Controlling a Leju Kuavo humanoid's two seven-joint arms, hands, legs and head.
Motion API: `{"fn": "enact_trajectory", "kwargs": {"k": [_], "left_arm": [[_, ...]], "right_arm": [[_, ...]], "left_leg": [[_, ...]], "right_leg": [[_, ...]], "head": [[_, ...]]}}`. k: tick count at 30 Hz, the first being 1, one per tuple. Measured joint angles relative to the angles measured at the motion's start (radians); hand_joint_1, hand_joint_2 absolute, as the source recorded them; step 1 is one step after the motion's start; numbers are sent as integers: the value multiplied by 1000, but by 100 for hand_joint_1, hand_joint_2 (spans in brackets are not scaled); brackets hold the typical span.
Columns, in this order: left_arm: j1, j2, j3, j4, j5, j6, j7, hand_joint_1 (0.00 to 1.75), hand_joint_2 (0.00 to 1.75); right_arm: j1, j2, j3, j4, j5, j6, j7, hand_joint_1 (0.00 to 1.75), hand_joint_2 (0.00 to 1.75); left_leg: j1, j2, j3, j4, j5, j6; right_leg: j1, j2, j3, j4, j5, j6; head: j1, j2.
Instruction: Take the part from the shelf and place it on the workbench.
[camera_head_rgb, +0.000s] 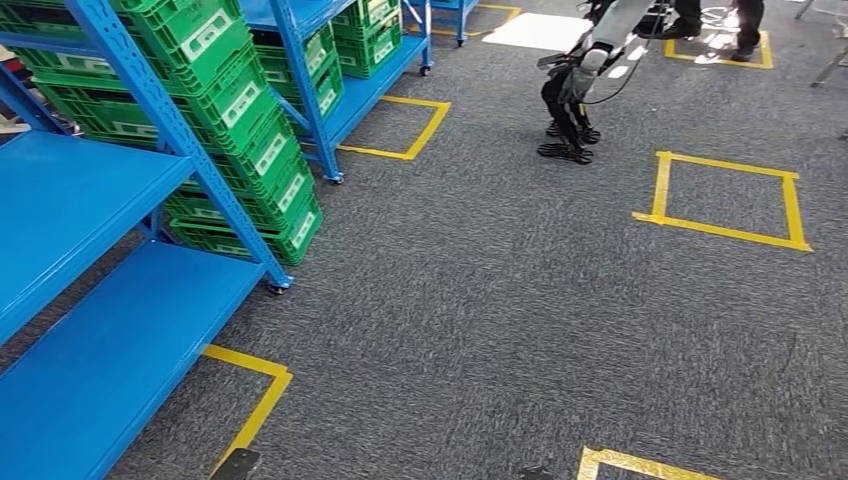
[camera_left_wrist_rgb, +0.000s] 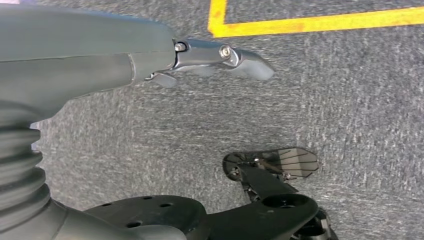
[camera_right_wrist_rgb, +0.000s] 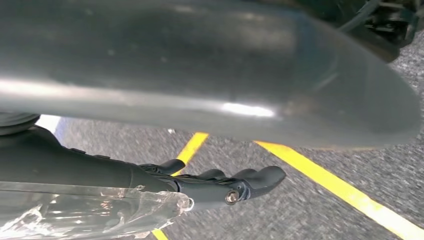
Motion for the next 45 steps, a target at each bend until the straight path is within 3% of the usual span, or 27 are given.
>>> {"fn": "enact_trajectory", "kwargs": {"k": [2, 5, 7, 9, 11, 13, 15, 17, 19, 20, 22, 23, 24, 25, 26, 28, 29, 31, 33, 35, 37, 39, 40, 42, 43, 45], "left_arm": [[4, 0, 0, 0, -1, 0, 0, 0, 175], [9, 1, 0, 0, -2, 1, 0, 0, 175], [9, 1, 0, 0, -2, 1, 0, 0, 175], [7, -1, 0, 0, -2, 1, 0, 0, 175], [7, -3, 0, 0, -3, 1, 0, 0, 175], [6, -3, 0, 0, -5, 1, 0, 0, 175], [3, -3, 0, 0, -8, 2, 0, 0, 175], [4, -2, 1, 0, -10, 3, 0, 0, 175], [9, -2, 2, 0, -11, 4, 0, 0, 175], [10, -2, 2, 0, -11, 5, 0, 0, 175], [8, -2, 2, 0, -12, 6, 0, 0, 175], [7, -3, 2, 0, -12, 6, 0, 0, 175], [8, -3, 2, 0, -12, 6, 0, 0, 175], [9, -3, 2, 0, -12, 6, 0, 0, 175], [10, -3, 2, 0, -12, 6, 0, 0, 175], [9, -3, 3, 0, -13, 5, 0, 0, 175], [8, -3, 3, 0, -15, 4, 0, 0, 175], [7, -2, 4, 0, -18, 3, 0, 0, 175], [11, -1, 6, 0, -21, 3, 0, 0, 175], [10, 0, 7, 0, -23, 3, 0, 0, 175], [4, 0, 7, 0, -27, 2, 0, 0, 175], [2, -1, 7, 0, -30, 2, 0, 0, 175], [2, -2, 7, 0, -31, 2, 0, 0, 175], [4, -1, 8, 0, -31, 2, 0, 0, 175], [3, -1, 8, 0, -31, 2, 0, 0, 175], [-3, -1, 10, 0, -31, 3, 0, 0, 175]], "right_arm": [[-1, 0, 0, 0, -1, 0, 0, 0, 0], [-2, 0, -1, 0, -1, 0, 0, 0, 0], [-2, 0, -1, 0, -1, 0, 0, 0, 0], [0, 0, -1, 0, 0, 0, 1, 0, 0], [3, 0, -1, 0, 0, -1, 2, 0, 0], [1, 0, -1, 0, 0, -1, 2, 0, 0], [1, 0, -1, 0, 1, -1, 3, 0, 0], [-1, 0, -1, 0, 2, -2, 4, 0, 0], [-3, 0, -1, 0, 3, -2, 4, 0, 0], [-2, 0, -1, 0, 4, -2, 5, 0, 0], [0, 0, -1, 0, 5, -2, 5, 0, 0], [2, 0, -1, 0, 6, -2, 5, 0, 0], [3, 0, -1, 0, 7, -2, 5, 0, 0], [4, 0, -1, 0, 8, -2, 5, 0, 0], [4, 0, -1, 0, 9, -2, 5, 0, 0], [4, 0, -1, 1, 12, -2, 5, 0, 0], [3, 0, -1, 1, 13, -2, 4, 0, 0], [2, 0, -2, 2, 15, -2, 3, 0, 0], [0, 0, -2, 2, 16, -3, 1, 0, 0], [0, 0, -2, 2, 17, -4, -1, 0, 0], [2, -1, -2, 2, 17, -6, -3, 0, 0], [4, -1, -2, 2, 18, -9, -3, 0, 0], [4, -1, -2, 2, 19, -10, -3, 0, 0], [2, -1, -2, 2, 19, -10, -3, 0, 0], [1, -1, -2, 2, 19, -11, -3, 0, 0], [0, -1, -2, 2, 18, -11, -3, 0, 0]], "left_leg": [[5, -15, -8, -3, 6, -13], [4, 12, -15, 5, -2, -21], [2, 27, -18, 11, -7, -22], [0, 63, -80, 147, -67, -24], [-1, 100, -106, 218, -84, -25], [-5, 143, -32, 86, -27, -19], [-11, 174, 6, 10, -12, -9], [-13, 159, 6, 1, -14, 5], [-10, 139, 6, -2, -10, 17], [-7, 129, 7, -4, -8, 23], [-5, 107, 5, -5, -6, 30], [-5, 94, 5, -4, -5, 32], [-5, 81, 5, -4, -5, 32], [-4, 68, 6, -4, -5, 31], [-3, 54, 6, -3, -4, 29], [-1, 27, 6, 1, -4, 21], [0, 15, 3, 3, -3, 15], [1, -5, -6, 3, 2, 0], [5, -12, -12, 0, 7, -12], [3, 29, -33, 40, -22, -20], [0, 80, -90, 160, -90, -25], [0, 92, -144, 277, -134, -27], [0, 93, -147, 290, -129, -26], [-2, 107, -96, 202, -72, -21], [-5, 134, -55, 131, -42, -16], [-13, 180, 0, 26, -15, -6]], "right_leg": [[4, -14, 1, -3, 3, -13], [3, -38, 2, -10, 9, -28], [4, -41, 3, -11, 10, -29], [9, -80, 1, -12, 9, -36], [14, -134, 1, -13, 8, -41], [18, -157, 4, -11, 4, -36], [25, -176, 5, -9, 0, -28], [26, -195, 9, -10, -3, -19], [22, -170, 4, 9, -20, -7], [20, -144, -12, 47, -44, -2], [17, -98, -73, 179, -110, 4], [17, -92, -105, 243, -133, 6], [17, -89, -125, 279, -138, 7], [16, -88, -126, 274, -122, 7], [14, -84, -108, 230, -90, 6], [6, -51, -44, 92, -21, 8], [3, -31, -19, 40, -5, 7], [2, -12, -3, 3, -4, -2], [4, -30, -3, 1, 1, -17], [4, -52, -3, -4, 7, -31], [7, -80, -5, -6, 8, -40], [11, -109, -7, -6, 7, -42], [12, -122, -7, -5, 7, -43], [13, -145, -4, -5, 5, -42], [14, -155, -2, -5, 4, -40], [21, -173, 0, -2, -1, -32]], "head": [[0, 0], [-2, 0], [-3, 0], [-10, 0], [-16, 0], [-17, 0], [-17, 0], [-16, 0], [-13, 0], [-11, 0], [-5, 0], [-4, 0], [-3, 0], [-3, 0], [-3, 0], [-3, 0], [-3, 0], [-2, 0], [-2, 0], [-9, 0], [-16, 0], [-17, 0], [-17, 0], [-18, 0], [-18, 0], [-19, 0]]}}
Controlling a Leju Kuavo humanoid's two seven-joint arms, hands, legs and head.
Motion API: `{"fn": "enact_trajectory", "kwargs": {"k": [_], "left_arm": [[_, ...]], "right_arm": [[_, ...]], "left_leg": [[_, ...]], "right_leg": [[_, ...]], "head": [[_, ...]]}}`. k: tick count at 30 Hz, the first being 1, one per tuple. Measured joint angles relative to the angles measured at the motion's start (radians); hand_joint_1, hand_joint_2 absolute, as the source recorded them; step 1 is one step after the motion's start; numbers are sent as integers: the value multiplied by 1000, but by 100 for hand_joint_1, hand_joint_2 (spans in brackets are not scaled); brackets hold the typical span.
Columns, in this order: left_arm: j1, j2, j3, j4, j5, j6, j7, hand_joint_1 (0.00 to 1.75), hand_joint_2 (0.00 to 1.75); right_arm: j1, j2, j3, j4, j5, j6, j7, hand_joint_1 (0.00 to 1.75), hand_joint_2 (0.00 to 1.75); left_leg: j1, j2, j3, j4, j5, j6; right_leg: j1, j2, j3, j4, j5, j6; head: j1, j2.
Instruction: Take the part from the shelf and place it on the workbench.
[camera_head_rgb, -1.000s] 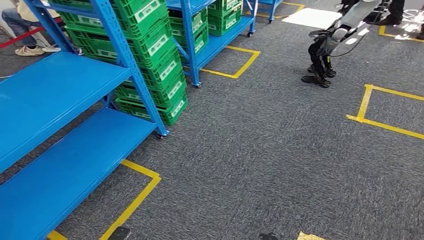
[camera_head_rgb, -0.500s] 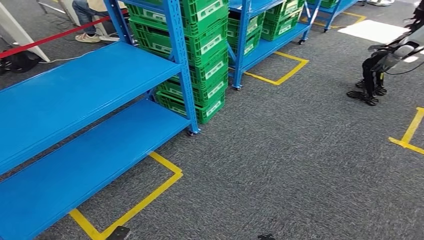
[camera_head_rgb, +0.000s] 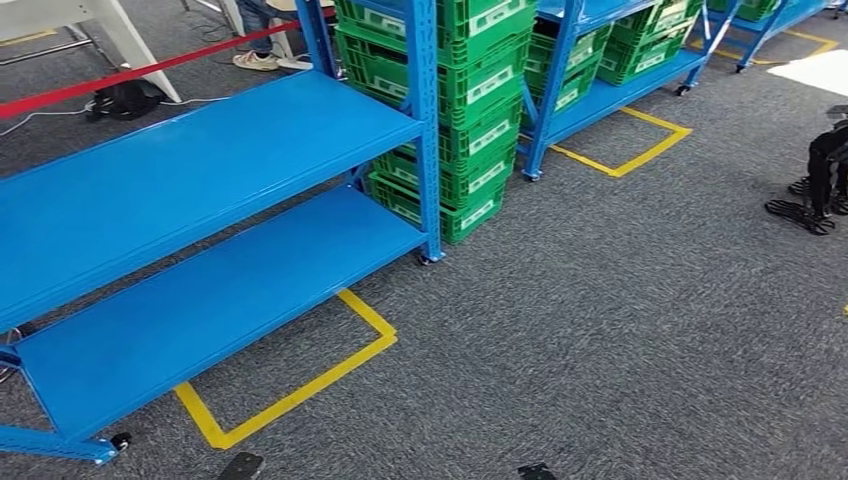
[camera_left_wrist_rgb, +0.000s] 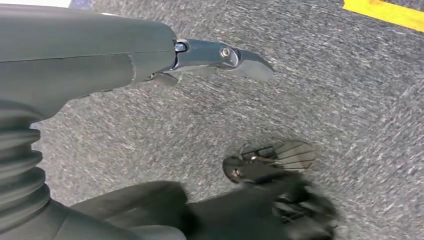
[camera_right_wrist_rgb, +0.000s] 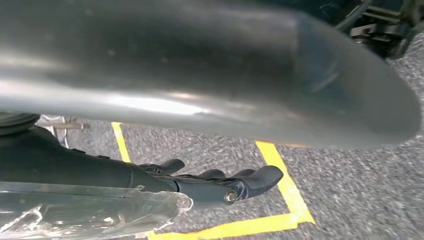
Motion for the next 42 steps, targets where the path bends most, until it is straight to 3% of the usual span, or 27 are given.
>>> {"fn": "enact_trajectory", "kwargs": {"k": [1, 3, 5, 7, 9, 10, 11, 12, 14, 16, 18, 19, 21, 23, 25, 26, 27, 29, 31, 33, 34, 36, 38, 40, 41, 42], "left_arm": [[-2, 0, 2, 0, 0, 0, 0, 0, 175], [1, 0, 6, 0, 0, 0, 0, 0, 175], [4, 1, 10, 0, 0, 2, 0, 0, 175], [3, 1, 12, 0, 0, 3, 0, 0, 175], [3, 0, 13, 0, 0, 3, 0, 0, 175], [4, 0, 13, 0, 0, 3, 0, 0, 175], [6, 0, 13, 0, 0, 3, 0, 0, 175], [7, 0, 14, 0, 0, 3, 0, 0, 175], [6, 0, 14, 0, 0, 3, 0, 0, 175], [5, 1, 14, 0, 0, 3, 0, 0, 175], [8, 2, 15, 0, 0, 3, 0, 0, 175], [11, 3, 15, 0, 0, 4, 0, 0, 175], [11, 3, 15, 0, 0, 4, 0, 0, 175], [7, 2, 15, 0, -1, 4, 0, 0, 175], [7, 0, 15, 1, -3, 4, 0, 0, 175], [8, 0, 15, 1, -3, 4, 0, 0, 175], [9, 0, 15, 1, -3, 4, 0, 0, 175], [7, 0, 15, 1, -3, 4, 0, 0, 175], [1, 0, 15, 1, -3, 4, 0, 0, 175], [2, 0, 16, 1, -3, 4, 0, 0, 175], [6, 0, 16, 1, -3, 4, 0, 0, 175], [9, 1, 16, 1, -3, 4, 0, 0, 175], [6, 0, 17, 1, -5, 5, 0, 0, 175], [5, -1, 17, 1, -6, 5, 0, 0, 175], [7, 0, 17, 1, -6, 5, 0, 0, 175], [7, 0, 17, 1, -6, 5, 0, 0, 175]], "right_arm": [[0, 0, 0, 0, 0, 0, 1, 0, 0], [-2, 0, 0, 0, -1, 0, 3, 0, 0], [-4, 0, 0, 0, -2, 0, 4, 0, 0], [-3, 0, 0, 0, -2, 0, 6, 0, 0], [0, 0, 0, 0, -3, 0, 7, 0, 0], [2, 0, -1, 0, -3, 0, 7, 0, 0], [2, 0, -1, 0, -3, 0, 8, 0, 0], [2, 0, -1, 0, -3, 0, 8, 0, 0], [1, 0, -2, 0, -4, 0, 8, 0, 0], [0, 1, -4, 0, -5, 0, 7, 0, 0], [0, 2, -7, 0, -7, 0, 8, 0, 0], [0, 2, -8, 0, -7, 0, 8, 0, 0], [-1, 2, -10, 0, -7, 0, 7, 0, 0], [1, 2, -12, 0, -7, 0, 6, 0, 0], [3, 2, -14, 0, -7, 0, 6, 0, 0], [3, 2, -14, 0, -7, 0, 5, 0, 0], [2, 2, -15, 0, -7, 0, 5, 0, 0], [1, 2, -15, 0, -7, 0, 4, 0, 0], [0, 2, -15, 0, -7, 0, 4, 0, 0], [-3, 2, -15, 0, -7, 0, 4, 0, 0], [-5, 2, -15, 0, -7, 0, 4, 0, 0], [-6, 2, -15, 0, -7, 0, 4, 0, 0], [-4, 2, -15, 0, -7, 0, 4, 0, 0], [0, 2, -16, 0, -7, 0, 4, 0, 0], [0, 2, -17, 0, -7, 0, 4, 0, 0], [1, 2, -17, 0, -7, 0, 4, 0, 0]], "left_leg": [[-3, 10, 7, -19, -1, 5], [-3, -13, 5, -26, 1, 16], [3, -37, 7, -31, 6, 27], [6, -61, 7, -33, 10, 36], [6, -88, 5, -33, 11, 39], [7, -101, 5, -33, 12, 38], [8, -115, 6, -32, 12, 37], [9, -128, 6, -32, 13, 35], [10, -154, 2, -26, 13, 24], [11, -175, -7, -22, 17, 10], [14, -192, -14, -24, 23, -3], [15, -185, -18, -21, 20, -8], [12, -147, -46, 35, -19, -15], [10, -103, -106, 160, -85, -20], [11, -90, -146, 249, -112, -22], [11, -87, -141, 244, -99, -21], [11, -82, -116, 204, -72, -19], [7, -44, -42, 76, -18, -13], [3, -14, -1, -3, -2, -4], [1, -27, 0, -16, -4, 7], [3, -37, 0, -19, -2, 12], [8, -54, 2, -22, 2, 23], [9, -75, 1, -22, 4, 31], [10, -101, 0, -22, 4, 33], [10, -114, 0, -22, 4, 32], [11, -127, 1, -21, 5, 31]], "right_leg": [[3, -11, 1, 0, -2, 4], [3, -29, 5, -2, -5, 14], [0, 2, -4, 28, -29, 26], [-5, 59, -55, 142, -88, 35], [-6, 82, -119, 268, -133, 39], [-6, 84, -134, 289, -130, 40], [-7, 86, -129, 269, -107, 40], [-9, 90, -105, 214, -70, 40], [-19, 132, -43, 77, -12, 40], [-23, 165, -13, 13, 3, 33], [-20, 152, -13, 11, 4, 18], [-20, 143, -13, 10, 6, 11], [-21, 118, -13, 6, 10, -1], [-17, 91, -15, 6, 10, -8], [-14, 63, -17, 6, 9, -10], [-13, 50, -17, 6, 9, -10], [-13, 38, -16, 6, 8, -10], [-9, 18, -13, 8, 6, -5], [-2, -1, -11, 9, 2, 5], [0, -20, -7, 6, 0, 15], [-2, -14, -6, 9, -3, 21], [-6, 29, -21, 49, -33, 31], [-8, 74, -78, 173, -97, 37], [-8, 84, -133, 283, -133, 38], [-9, 85, -137, 285, -121, 38], [-10, 88, -121, 246, -91, 38]], "head": [[0, 0], [1, 0], [5, 0], [12, 0], [17, 0], [17, 0], [17, 0], [17, 0], [19, 0], [19, 0], [19, 0], [19, 0], [12, 0], [4, 0], [3, 0], [3, 0], [3, 0], [1, 0], [1, 0], [2, 0], [4, 0], [7, 0], [13, 0], [16, 0], [16, 0], [16, 0]]}}
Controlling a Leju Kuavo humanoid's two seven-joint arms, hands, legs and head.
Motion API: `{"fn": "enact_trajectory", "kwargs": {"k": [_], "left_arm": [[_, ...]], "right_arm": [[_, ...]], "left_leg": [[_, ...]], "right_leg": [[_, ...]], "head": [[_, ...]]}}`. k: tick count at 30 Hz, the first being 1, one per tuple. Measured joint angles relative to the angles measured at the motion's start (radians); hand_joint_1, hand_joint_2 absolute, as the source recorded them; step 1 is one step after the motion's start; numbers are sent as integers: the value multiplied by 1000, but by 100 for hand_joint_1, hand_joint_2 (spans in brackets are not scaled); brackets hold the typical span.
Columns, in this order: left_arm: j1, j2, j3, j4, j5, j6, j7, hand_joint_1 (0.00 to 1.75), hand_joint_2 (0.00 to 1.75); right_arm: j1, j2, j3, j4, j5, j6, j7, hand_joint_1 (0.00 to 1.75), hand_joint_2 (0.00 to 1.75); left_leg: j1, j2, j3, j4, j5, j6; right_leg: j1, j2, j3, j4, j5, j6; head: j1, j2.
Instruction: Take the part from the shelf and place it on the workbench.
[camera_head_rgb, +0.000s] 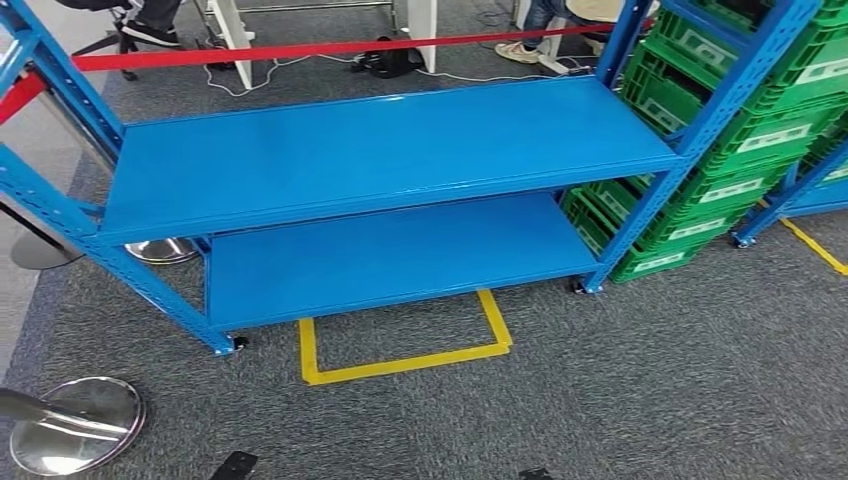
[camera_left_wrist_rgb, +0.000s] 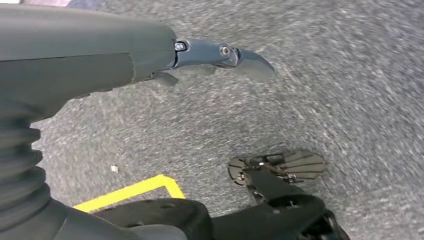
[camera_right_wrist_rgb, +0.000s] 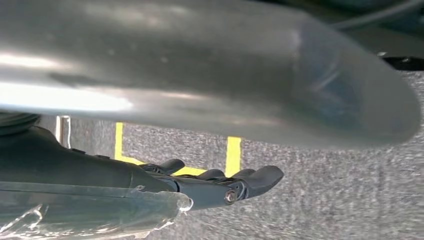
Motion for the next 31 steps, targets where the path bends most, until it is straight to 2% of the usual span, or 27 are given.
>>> {"fn": "enact_trajectory", "kwargs": {"k": [1, 3, 4, 5, 7, 9, 11, 12, 13, 14, 15, 17, 19, 20, 23, 26, 30, 31], "left_arm": [[0, 0, 0, 0, 0, 0, 0, 0, 175], [-2, 0, 0, 0, -1, 1, 0, 0, 175], [-2, 0, 0, 0, -1, 1, 0, 0, 175], [-2, 0, 0, 0, -2, 2, 0, 0, 175], [3, 1, 1, 0, -2, 2, 0, 0, 175], [3, 2, 2, 0, -2, 2, 0, 0, 175], [-2, 2, 3, 0, -2, 2, -2, 0, 175], [-4, 1, 3, 0, -2, 2, -3, 0, 175], [-4, 1, 4, 0, -2, 1, -4, 0, 175], [-3, 0, 4, 0, -2, 1, -5, 0, 175], [-2, 0, 4, 0, -2, 0, -5, 0, 175], [-2, 1, 5, 0, -2, -1, -6, 0, 175], [-5, 1, 5, 0, -2, -1, -6, 0, 175], [-6, 0, 5, 0, -3, -1, -6, 0, 175], [-3, -1, 5, 0, -2, -1, -6, 0, 175], [-3, 0, 6, 0, -2, -1, -6, 0, 175], [-3, 0, 12, 0, -2, -3, -6, 0, 0], [-3, 0, 13, 0, -3, -3, -6, 0, 0]], "right_arm": [[0, 0, 0, 0, 0, 0, 0, 0, 0], [0, 0, -1, 0, 0, 1, -1, 0, 0], [-1, 0, -2, 0, 0, 1, -1, 0, 0], [-2, 1, -2, 0, 0, 1, -1, 0, 0], [-4, 1, -3, 0, 2, 1, -2, 0, 0], [-4, 1, -4, 0, 3, 0, -7, 0, 0], [-2, 1, -4, 0, 0, -1, -13, 0, 0], [0, 1, -4, 0, -2, -2, -15, 0, 0], [1, 1, -5, 0, -3, -3, -18, 0, 0], [1, 1, -5, 0, -5, -4, -20, 0, 0], [1, 1, -5, 0, -5, -5, -21, 0, 0], [-1, 1, -6, 0, -6, -5, -23, 0, 0], [-3, 1, -6, 0, -7, -5, -24, 0, 0], [-4, 1, -6, 0, -7, -5, -24, 0, 0], [-4, 1, -6, 0, -8, -6, -24, 0, 0], [-5, 1, -6, 0, -8, -6, -24, 0, 0], [-5, 1, -7, 0, -7, -6, -24, 0, 0], [-5, 1, -7, 0, -7, -6, -24, 0, 0]], "left_leg": [[2, -14, 1, 1, 0, -3], [2, -39, -3, 7, 0, -14], [3, -49, -6, 8, 2, -21], [4, -58, -10, 7, 5, -28], [8, -68, -15, 2, 10, -40], [6, -33, -34, 36, -13, -49], [3, 19, -88, 145, -73, -55], [3, 32, -121, 211, -102, -56], [3, 38, -143, 260, -117, -57], [3, 40, -150, 277, -113, -56], [3, 41, -137, 257, -92, -53], [1, 45, -69, 138, -30, -45], [-1, 51, -11, 29, -2, -38], [-2, 53, 1, 5, -1, -38], [-3, 52, 3, -3, -2, -38], [-4, 52, 3, -3, -2, -31], [-4, 52, 3, -3, -3, -26], [-5, 52, 3, -3, -3, -25]], "right_leg": [[-3, 11, 30, -66, 39, 1], [-11, 57, 88, -189, 85, 1], [-13, 73, 103, -220, 91, -2], [-12, 80, 107, -229, 88, -7], [-9, 62, 108, -232, 92, -21], [-10, 41, 110, -237, 97, -34], [-9, 19, 109, -239, 97, -42], [-7, 8, 108, -239, 97, -44], [-6, -1, 107, -239, 96, -45], [-5, -8, 107, -239, 96, -45], [-5, -13, 108, -239, 96, -45], [-3, -18, 110, -239, 96, -43], [2, -20, 109, -236, 93, -37], [5, -20, 106, -235, 92, -38], [7, -22, 105, -242, 95, -43], [6, -22, 110, -254, 101, -33], [6, -21, 113, -260, 105, -25], [6, -21, 113, -261, 105, -24]], "head": [[0, 0], [1, 0], [2, 0], [2, 0], [2, 0], [-5, 0], [-13, 0], [-15, 0], [-15, 0], [-15, 0], [-15, 0], [-15, 0], [-15, 0], [-14, 0], [-12, 0], [-12, 0], [-12, 0], [-12, 0]]}}
